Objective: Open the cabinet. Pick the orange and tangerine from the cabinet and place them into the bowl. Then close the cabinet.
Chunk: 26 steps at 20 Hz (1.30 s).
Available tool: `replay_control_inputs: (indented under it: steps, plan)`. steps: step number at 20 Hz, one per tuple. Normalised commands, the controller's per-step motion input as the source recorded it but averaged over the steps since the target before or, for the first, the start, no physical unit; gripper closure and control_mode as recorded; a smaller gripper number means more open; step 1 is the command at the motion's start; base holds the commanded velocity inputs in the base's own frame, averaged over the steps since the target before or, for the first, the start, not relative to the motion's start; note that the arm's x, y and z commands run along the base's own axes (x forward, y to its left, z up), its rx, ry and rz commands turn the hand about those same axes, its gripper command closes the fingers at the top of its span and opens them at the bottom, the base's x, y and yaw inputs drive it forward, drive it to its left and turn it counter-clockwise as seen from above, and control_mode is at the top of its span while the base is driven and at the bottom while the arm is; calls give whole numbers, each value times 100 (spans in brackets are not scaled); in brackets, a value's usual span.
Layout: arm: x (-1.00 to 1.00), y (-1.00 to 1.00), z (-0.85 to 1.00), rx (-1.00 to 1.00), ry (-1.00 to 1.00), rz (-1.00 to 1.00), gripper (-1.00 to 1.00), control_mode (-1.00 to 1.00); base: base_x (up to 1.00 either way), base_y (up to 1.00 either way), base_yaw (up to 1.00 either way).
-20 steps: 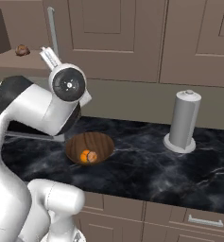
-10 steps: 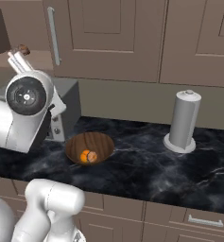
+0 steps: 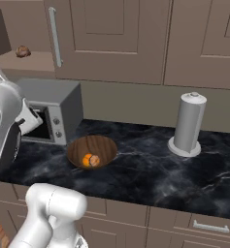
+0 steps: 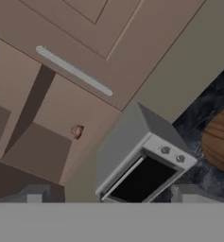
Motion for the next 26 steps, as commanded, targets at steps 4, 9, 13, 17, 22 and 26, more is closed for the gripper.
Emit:
replay_control_inputs:
  steps: [4,9,13,17,22,26]
  plan:
    - [-39,34,0,0,0,-2,-100,-100,0,0,0]
    - [-33,39,0,0,0,-1,-100,-100,0,0,0]
    - [-24,40,0,0,0,-3,-100,-100,0,0,0]
    - [-23,39,0,0,0,-3,-100,-100,0,0,0]
    - [-25,41,0,-1,0,-3,-100,-100,0,0,0]
    - [-30,37,0,0,0,-3,-100,-100,0,0,0]
